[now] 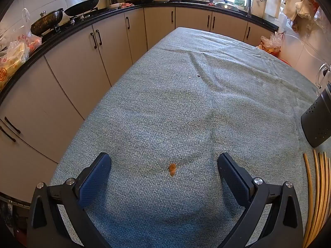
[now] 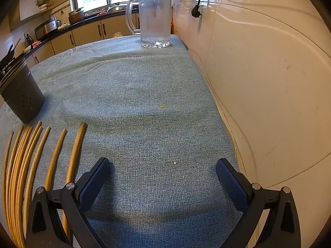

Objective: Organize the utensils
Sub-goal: 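Move the left gripper over the row of wooden chopsticks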

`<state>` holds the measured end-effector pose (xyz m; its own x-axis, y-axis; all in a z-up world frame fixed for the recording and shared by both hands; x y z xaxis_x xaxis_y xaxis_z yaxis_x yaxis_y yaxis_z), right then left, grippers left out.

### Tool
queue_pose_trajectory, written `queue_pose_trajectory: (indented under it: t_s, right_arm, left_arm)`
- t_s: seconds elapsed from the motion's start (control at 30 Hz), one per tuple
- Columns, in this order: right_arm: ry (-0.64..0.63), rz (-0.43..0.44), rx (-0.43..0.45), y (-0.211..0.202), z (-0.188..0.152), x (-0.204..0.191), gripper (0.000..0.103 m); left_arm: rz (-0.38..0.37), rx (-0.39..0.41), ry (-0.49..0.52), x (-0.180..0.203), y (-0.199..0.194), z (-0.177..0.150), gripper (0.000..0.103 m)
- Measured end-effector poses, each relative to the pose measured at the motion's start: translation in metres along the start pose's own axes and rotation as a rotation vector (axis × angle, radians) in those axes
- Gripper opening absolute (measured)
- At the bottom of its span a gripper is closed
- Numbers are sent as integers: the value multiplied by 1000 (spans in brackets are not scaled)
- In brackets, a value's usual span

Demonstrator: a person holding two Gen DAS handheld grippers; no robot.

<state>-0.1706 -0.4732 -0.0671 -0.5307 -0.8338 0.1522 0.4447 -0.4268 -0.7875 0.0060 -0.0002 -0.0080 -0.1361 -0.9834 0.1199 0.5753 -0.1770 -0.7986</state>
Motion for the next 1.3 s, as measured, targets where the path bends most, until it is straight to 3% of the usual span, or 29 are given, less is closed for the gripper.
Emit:
queue_pose_trajectory:
  t_s: [0.53,0.67,0.9,1.0,1.13,1.23,1.3]
  right_arm:
    - [-8,10,-28,1,0,0,103]
    - [-11,8,-33,-2,1,-1,103]
    - [55,-11,-14,-26,-17,9,100]
    - [95,-5,64,-61,-26,15,100]
    - [127,-2,193,-110,-35,16,100]
    - [149,-17,354,-162,-45,15,100]
    - [177,-54,506,-204,-57,15,100]
  left_arm:
    - [35,24,-27,8,-8,-8,103]
    - [-2,93,-13,23,-39,-21,103]
    - [-42,285,8,53,-116,-35,103]
    - [-43,338,17,65,-140,-37,103]
    - [-64,326,19,74,-163,-42,103]
    - [-55,368,16,77,-185,-50,103]
    - [-50,429,13,79,-204,-57,103]
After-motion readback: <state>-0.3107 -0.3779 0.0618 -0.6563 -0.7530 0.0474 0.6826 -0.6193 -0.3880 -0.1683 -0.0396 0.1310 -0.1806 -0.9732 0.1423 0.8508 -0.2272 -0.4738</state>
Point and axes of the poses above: each gripper's, at about its wrist camera, not at the fingertips, and y roughly the way its jaws point, x to its right, z to its top, the point moved 1 cm from there along y, roughly the way its jaws point, and after that the axes turned 10 degrees about -z, right-handed, at the moved point
